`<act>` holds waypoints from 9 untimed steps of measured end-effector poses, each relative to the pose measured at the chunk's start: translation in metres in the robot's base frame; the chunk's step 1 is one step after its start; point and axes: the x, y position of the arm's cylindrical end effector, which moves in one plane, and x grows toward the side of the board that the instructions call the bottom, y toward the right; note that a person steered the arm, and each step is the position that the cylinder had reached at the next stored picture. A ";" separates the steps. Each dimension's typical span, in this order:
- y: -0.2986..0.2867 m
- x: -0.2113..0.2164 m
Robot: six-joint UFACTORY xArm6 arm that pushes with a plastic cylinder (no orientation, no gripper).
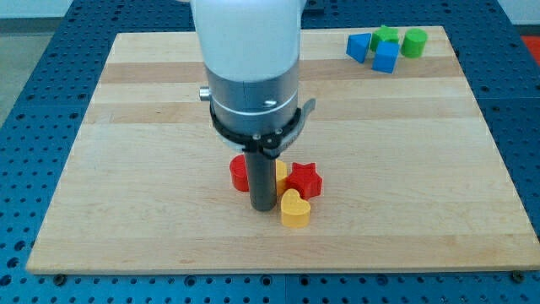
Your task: Slide the yellow hexagon to the center
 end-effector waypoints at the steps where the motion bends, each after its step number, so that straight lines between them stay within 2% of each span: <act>1: 0.000 -0.007; 4: 0.013 -0.006; 6: 0.037 -0.044; 8: 0.037 -0.058; 9: 0.058 -0.058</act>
